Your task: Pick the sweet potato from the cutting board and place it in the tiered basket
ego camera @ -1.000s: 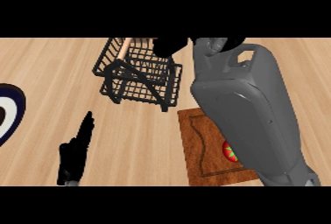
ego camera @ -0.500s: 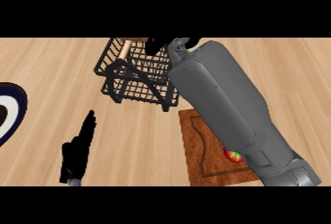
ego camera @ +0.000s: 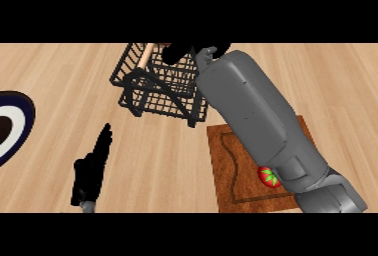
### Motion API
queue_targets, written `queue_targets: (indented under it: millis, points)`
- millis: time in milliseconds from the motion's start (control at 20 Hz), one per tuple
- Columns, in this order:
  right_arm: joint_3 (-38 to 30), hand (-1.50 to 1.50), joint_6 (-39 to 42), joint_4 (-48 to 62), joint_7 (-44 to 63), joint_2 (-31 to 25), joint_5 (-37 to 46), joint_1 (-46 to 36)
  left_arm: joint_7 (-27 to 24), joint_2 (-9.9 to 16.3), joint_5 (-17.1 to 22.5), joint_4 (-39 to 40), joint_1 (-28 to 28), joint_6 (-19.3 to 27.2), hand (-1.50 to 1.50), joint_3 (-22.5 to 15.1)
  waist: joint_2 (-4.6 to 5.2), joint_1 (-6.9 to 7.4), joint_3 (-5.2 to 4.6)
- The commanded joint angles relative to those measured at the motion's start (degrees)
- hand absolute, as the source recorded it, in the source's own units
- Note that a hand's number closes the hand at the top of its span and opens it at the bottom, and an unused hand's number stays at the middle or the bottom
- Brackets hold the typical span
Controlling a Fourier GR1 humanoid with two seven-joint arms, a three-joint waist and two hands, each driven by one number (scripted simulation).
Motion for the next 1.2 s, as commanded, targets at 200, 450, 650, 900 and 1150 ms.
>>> queue_targets:
  millis: [200, 450, 650, 900, 1150]
  points:
    - [1.31, -1.50, -15.20, 1.63, -6.84, 0.13, -16.63, 0.51, 1.74, -1.39, -0.85, 1.10, 0.00, 0.72, 0.00, -0.56, 0.18, 0.93, -0.27]
    - [-1.39, -1.50, -21.67, 0.29, -11.91, 0.12, -19.24, -0.16, 3.96, -0.34, -0.46, -2.52, 1.61, -0.06, 0.00, -0.55, -0.21, -0.28, -0.22]
    - [-4.31, -1.50, -29.07, -1.12, -11.36, -0.76, -13.01, 0.61, 1.17, -0.49, 0.41, 0.40, 2.44, -0.22, 0.00, 1.32, -0.50, -2.28, -0.27]
    - [-6.57, -1.50, -28.76, -8.80, -4.46, -9.64, -11.49, 6.07, -0.68, 0.21, 0.72, 3.59, 2.18, -0.17, 0.00, 3.76, -1.04, -4.63, -0.28]
    - [-10.15, -1.50, -20.29, -25.05, -1.40, -19.34, -16.89, 18.01, 1.06, 0.82, 2.09, 0.06, 5.04, -0.33, 0.00, 4.68, -1.49, -6.03, -0.16]
